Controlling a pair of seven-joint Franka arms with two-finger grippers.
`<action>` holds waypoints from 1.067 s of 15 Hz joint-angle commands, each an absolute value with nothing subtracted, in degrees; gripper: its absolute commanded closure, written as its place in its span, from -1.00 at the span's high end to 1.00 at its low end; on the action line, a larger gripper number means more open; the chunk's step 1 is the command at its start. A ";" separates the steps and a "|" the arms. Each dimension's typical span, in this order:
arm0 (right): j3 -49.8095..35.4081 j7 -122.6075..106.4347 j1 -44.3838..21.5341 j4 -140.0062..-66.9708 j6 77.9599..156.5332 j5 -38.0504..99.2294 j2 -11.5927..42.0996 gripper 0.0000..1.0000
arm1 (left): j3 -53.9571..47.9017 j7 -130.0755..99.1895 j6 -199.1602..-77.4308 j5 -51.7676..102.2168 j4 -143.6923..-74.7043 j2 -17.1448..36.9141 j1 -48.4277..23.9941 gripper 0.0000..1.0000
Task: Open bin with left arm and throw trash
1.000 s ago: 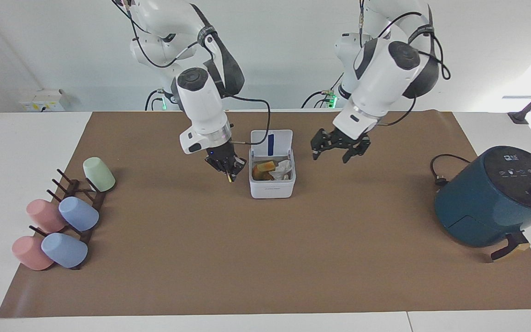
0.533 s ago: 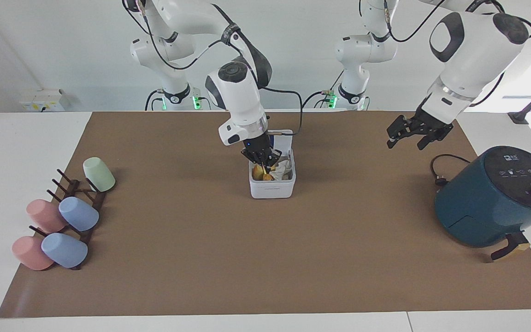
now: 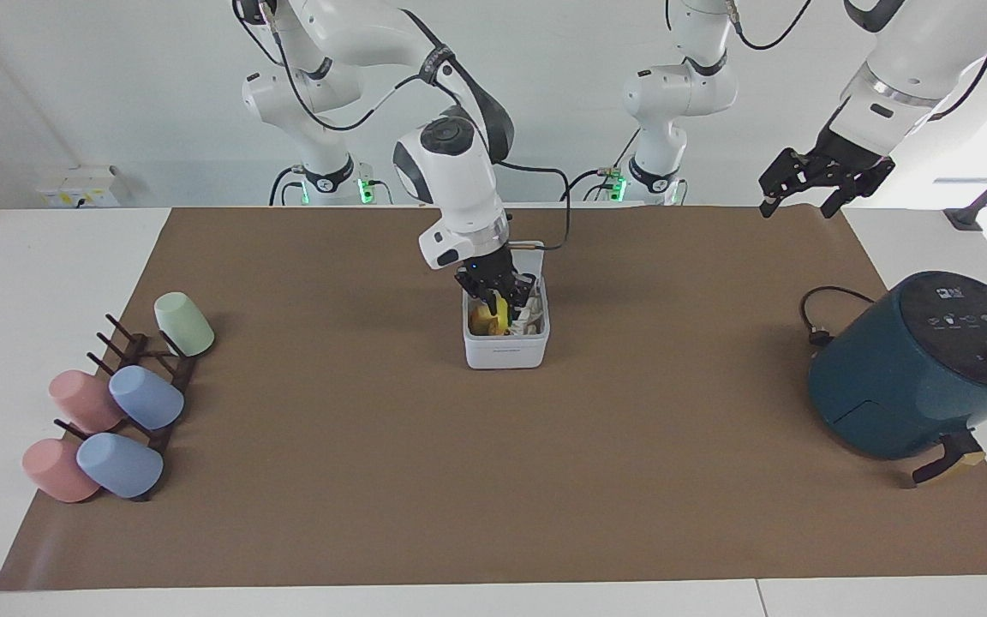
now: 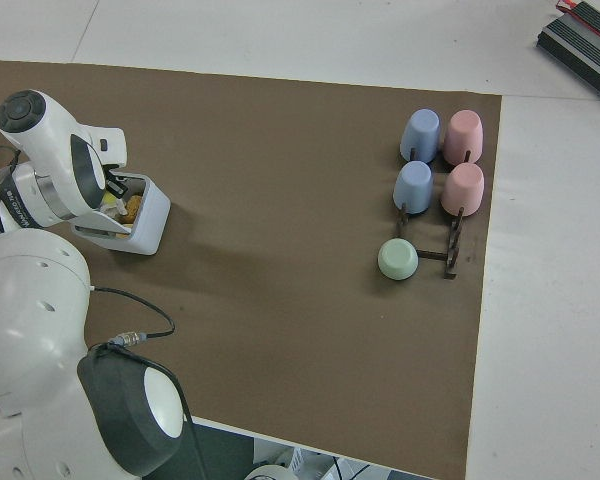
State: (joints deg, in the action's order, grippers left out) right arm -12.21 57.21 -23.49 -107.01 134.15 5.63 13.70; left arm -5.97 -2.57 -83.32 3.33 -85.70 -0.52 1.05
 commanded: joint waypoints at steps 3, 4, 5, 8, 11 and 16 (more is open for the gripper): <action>-12.30 58.45 -23.64 -105.82 133.69 5.28 14.06 1.00 | -2.20 -2.99 -87.00 0.88 -94.89 -4.29 -4.22 1.00; -12.13 58.27 -23.56 -104.95 132.55 5.10 14.06 1.00 | -2.20 -2.99 -87.45 0.88 -96.05 -4.57 -4.13 1.00; -12.04 57.84 -22.95 -103.81 131.06 4.84 14.06 1.00 | -2.20 -3.16 -87.63 0.88 -96.06 -4.22 -4.22 1.00; -11.87 55.56 -19.79 -104.41 128.68 2.12 11.87 1.00 | -1.76 -3.16 -86.93 0.36 -93.01 -2.03 -3.78 1.00; -11.87 43.38 -15.13 -105.91 126.14 2.02 9.41 1.00 | -2.46 -3.08 -83.06 0.26 -88.43 -0.09 -2.03 1.00; -11.87 29.90 -8.27 -105.91 121.39 1.93 7.82 1.00 | -2.90 -3.16 -83.67 0.26 -89.03 -0.79 -2.19 1.00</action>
State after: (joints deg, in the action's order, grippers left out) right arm -11.22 33.31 -10.39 -104.61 123.00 2.57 9.51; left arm -2.52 -2.63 -84.99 2.01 -90.31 -1.28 -2.04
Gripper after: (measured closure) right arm 0.000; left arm 0.000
